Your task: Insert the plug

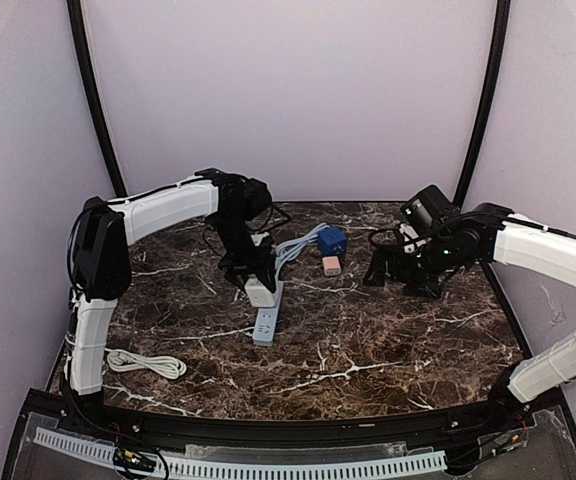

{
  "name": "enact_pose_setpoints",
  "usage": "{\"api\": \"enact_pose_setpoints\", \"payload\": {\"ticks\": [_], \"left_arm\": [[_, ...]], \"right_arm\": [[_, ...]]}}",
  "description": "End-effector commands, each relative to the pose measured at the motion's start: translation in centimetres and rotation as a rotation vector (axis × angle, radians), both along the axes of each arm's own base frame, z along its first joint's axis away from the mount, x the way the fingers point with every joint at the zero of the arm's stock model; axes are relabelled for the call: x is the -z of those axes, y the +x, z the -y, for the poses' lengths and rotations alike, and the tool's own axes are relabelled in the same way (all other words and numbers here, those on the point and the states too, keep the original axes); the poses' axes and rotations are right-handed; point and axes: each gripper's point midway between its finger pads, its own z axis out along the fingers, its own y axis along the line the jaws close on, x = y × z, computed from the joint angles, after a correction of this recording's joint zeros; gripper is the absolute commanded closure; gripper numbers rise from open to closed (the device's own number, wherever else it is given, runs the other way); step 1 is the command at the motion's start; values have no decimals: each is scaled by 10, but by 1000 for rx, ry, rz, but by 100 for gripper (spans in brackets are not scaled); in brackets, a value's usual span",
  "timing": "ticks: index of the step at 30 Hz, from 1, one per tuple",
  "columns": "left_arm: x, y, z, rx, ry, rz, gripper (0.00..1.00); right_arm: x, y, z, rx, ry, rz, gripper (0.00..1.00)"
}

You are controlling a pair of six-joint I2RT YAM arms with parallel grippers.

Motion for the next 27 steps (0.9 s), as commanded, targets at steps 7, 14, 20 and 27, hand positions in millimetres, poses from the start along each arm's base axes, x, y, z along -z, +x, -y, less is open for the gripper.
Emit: {"api": "enact_pose_setpoints", "payload": {"ticks": [7, 14, 20, 27], "left_arm": [[-17, 6, -2, 24, 12, 47, 99], [-22, 5, -2, 30, 16, 48, 99], [-13, 4, -3, 38, 23, 32, 99], [-4, 5, -2, 38, 23, 27, 99]], "right_arm": [[-1, 4, 0, 12, 15, 10, 1], [-1, 4, -2, 15, 21, 7, 2], [-1, 5, -3, 12, 22, 5, 1], [0, 7, -4, 10, 18, 6, 1]]}}
